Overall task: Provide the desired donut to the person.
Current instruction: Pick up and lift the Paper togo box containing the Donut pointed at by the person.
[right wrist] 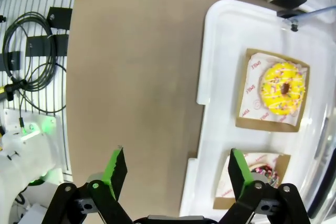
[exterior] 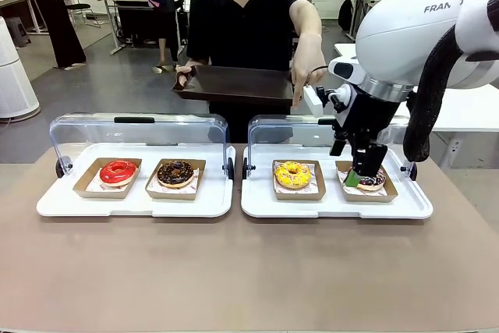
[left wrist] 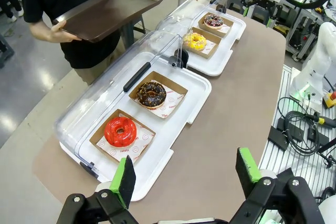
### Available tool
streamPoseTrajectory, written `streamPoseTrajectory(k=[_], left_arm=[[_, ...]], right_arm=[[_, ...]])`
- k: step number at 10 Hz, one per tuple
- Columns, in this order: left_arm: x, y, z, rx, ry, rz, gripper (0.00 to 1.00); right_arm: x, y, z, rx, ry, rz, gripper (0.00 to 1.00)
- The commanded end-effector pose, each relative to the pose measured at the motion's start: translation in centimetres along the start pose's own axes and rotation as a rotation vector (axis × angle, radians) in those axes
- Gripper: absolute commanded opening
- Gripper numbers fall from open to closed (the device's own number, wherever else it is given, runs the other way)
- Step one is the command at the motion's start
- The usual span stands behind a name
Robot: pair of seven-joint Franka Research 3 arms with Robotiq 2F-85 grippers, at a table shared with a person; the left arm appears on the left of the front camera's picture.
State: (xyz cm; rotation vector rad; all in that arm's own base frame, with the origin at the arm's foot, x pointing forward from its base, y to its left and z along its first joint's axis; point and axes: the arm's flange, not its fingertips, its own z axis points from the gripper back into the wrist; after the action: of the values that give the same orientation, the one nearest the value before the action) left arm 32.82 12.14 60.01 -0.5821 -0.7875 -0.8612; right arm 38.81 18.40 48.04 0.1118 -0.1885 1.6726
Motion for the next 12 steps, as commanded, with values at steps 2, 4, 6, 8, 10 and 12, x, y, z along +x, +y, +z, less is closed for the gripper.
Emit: streamPoseTrajectory(k=[2, 4, 6, 8, 10, 12], left_arm=[[0.2, -0.1, 0.1, -0.006, -0.006, -0.001, 1.00], [0.2, -0.1, 0.1, -0.006, -0.006, -0.001, 1.00], [0.2, -0.1, 0.1, -0.006, -0.006, -0.001, 1.00], [0.2, -0.1, 0.1, -0.006, -0.006, -0.001, 1.00], [0.2, -0.1, 0.1, -0.006, -0.006, -0.001, 1.00], [0.2, -0.1, 0.1, -0.006, -0.006, -0.001, 1.00]], right_arm=[[0.1, -0.2, -0.4, -0.012, 0.015, -0.001, 1.00], [0.0, 0.0, 0.0, 0.000, 0.000, 0.001, 1.00], [3.8, 1.2, -1.9, -0.073, 0.037, -0.065, 1.00], [5.6, 1.2, -4.3, -0.080, 0.104, -0.113, 1.00], [5.2, -0.4, -7.4, -0.020, 0.078, -0.150, 1.00], [4.4, -0.7, -9.6, 0.007, 0.097, -0.163, 1.00]])
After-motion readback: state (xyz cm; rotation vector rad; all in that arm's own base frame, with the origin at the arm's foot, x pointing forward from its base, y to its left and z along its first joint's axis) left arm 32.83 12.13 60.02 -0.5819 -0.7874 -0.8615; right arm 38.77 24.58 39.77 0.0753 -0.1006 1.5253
